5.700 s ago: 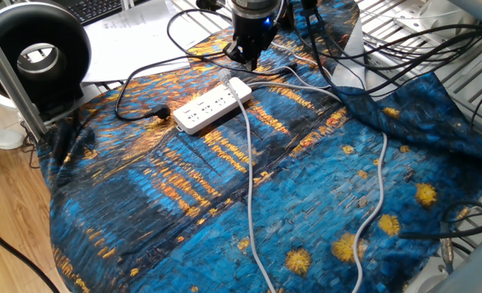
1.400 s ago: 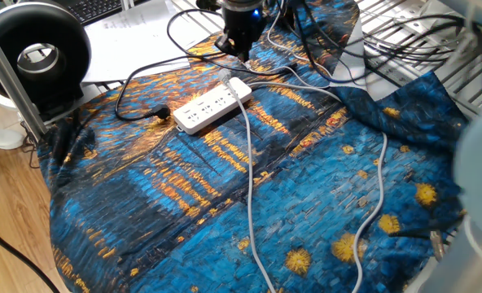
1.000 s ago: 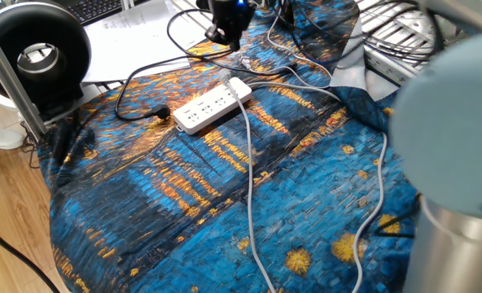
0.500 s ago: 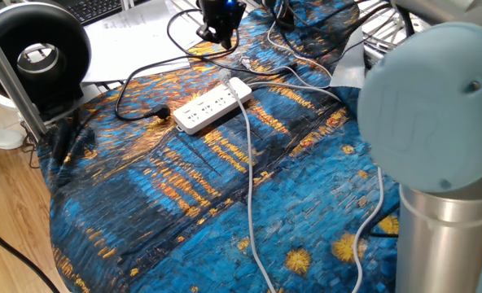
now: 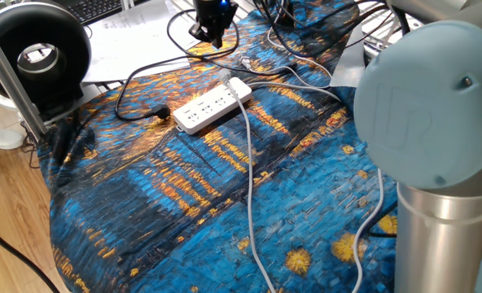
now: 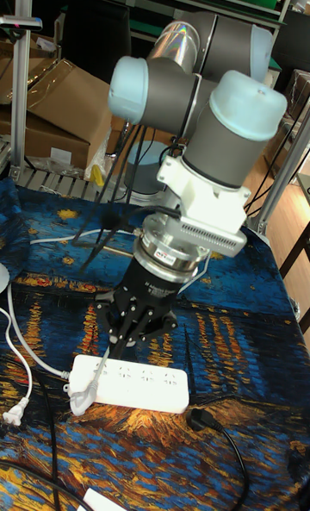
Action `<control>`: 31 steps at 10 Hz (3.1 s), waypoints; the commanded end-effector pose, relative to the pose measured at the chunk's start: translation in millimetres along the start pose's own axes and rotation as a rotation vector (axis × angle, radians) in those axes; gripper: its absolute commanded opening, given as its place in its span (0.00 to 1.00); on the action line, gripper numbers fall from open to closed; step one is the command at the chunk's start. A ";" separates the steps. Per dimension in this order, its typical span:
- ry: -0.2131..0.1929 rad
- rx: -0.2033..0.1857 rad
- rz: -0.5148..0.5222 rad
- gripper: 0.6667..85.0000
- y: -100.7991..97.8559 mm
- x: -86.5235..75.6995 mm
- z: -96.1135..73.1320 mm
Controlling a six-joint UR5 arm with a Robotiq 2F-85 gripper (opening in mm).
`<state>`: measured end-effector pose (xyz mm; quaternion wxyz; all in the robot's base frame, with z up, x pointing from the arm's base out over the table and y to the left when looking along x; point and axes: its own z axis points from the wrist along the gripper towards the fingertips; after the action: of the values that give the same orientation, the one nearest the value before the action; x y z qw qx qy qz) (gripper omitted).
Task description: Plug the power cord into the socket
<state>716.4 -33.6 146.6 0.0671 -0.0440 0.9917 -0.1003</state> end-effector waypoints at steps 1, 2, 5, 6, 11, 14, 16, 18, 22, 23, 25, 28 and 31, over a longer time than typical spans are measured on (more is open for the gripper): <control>0.004 0.054 -0.019 0.27 -4.1 -19.9 17.3; 0.006 0.078 -0.031 0.27 -5.0 -28.9 26.6; -0.024 0.099 -0.050 0.27 -5.4 -49.0 60.5; -0.028 0.102 -0.051 0.27 -6.1 -53.0 64.4; 0.000 0.307 -0.198 0.32 -56.8 -54.9 45.6; -0.062 0.324 -0.218 0.30 -59.1 -71.9 43.8; -0.059 0.261 -0.211 0.30 -43.5 -69.3 48.6; -0.023 0.112 -0.169 0.35 -8.3 -56.8 57.0; 0.084 0.150 -0.176 0.38 -15.9 -38.7 75.5; 0.092 0.194 -0.187 0.39 -18.8 -35.7 76.6; 0.108 0.210 -0.175 0.39 -7.7 -35.2 83.9; 0.127 0.246 -0.172 0.38 4.9 -33.8 101.7; 0.125 0.281 -0.175 0.38 8.8 -24.9 109.3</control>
<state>761.8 -46.9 51.0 0.0040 -0.1176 0.9643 -0.2373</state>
